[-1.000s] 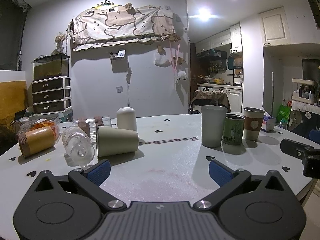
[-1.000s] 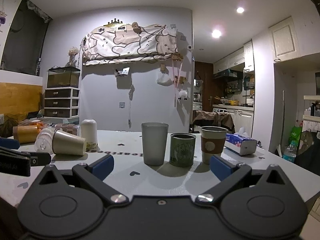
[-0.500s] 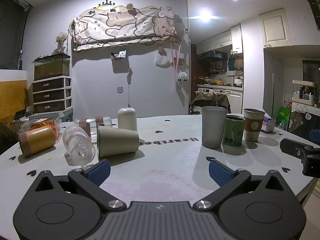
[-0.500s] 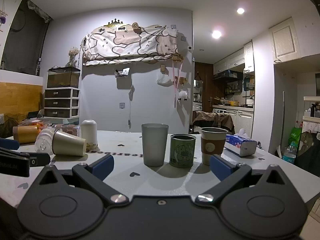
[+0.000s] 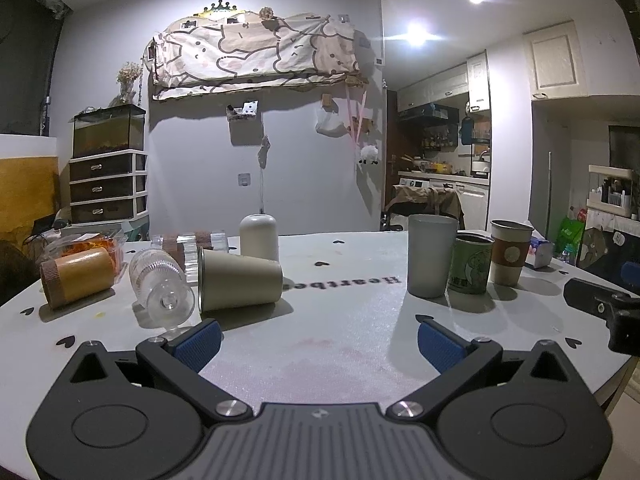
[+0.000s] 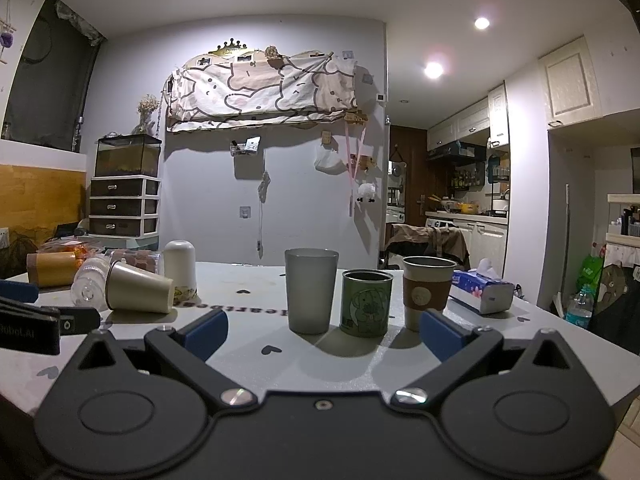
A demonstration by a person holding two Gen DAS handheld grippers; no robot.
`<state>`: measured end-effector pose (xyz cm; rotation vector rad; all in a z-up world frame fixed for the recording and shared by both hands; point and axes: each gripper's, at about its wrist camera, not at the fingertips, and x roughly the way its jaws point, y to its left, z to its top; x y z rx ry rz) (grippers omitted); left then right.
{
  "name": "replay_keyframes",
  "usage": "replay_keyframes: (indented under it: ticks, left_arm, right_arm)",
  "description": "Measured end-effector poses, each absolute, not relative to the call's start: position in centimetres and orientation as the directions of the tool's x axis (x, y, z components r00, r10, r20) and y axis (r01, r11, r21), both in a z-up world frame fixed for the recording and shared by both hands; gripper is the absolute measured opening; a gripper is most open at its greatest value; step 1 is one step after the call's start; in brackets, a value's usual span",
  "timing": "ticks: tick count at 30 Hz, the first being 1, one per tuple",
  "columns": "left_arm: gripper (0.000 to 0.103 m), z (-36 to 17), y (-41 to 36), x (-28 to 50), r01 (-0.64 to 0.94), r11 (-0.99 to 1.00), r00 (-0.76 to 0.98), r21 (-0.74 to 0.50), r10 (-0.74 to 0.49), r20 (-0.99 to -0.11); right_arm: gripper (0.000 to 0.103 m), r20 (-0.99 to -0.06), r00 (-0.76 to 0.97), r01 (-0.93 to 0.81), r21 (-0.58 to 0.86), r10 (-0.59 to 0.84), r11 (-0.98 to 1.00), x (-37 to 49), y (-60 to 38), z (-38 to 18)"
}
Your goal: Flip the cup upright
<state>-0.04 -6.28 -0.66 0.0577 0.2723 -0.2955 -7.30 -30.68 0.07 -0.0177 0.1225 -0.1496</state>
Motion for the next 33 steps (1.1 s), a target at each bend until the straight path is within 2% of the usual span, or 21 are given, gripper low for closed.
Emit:
replay_keyframes:
  ticks: [33]
  left_arm:
    - [0.103,-0.54,-5.90,-0.31,0.290,0.957,0.923,0.010,-0.277,-0.266]
  right_arm:
    - [0.103,-0.118,0.981,0.155,-0.016,-0.156,0.988,-7.49,-30.43,-0.21]
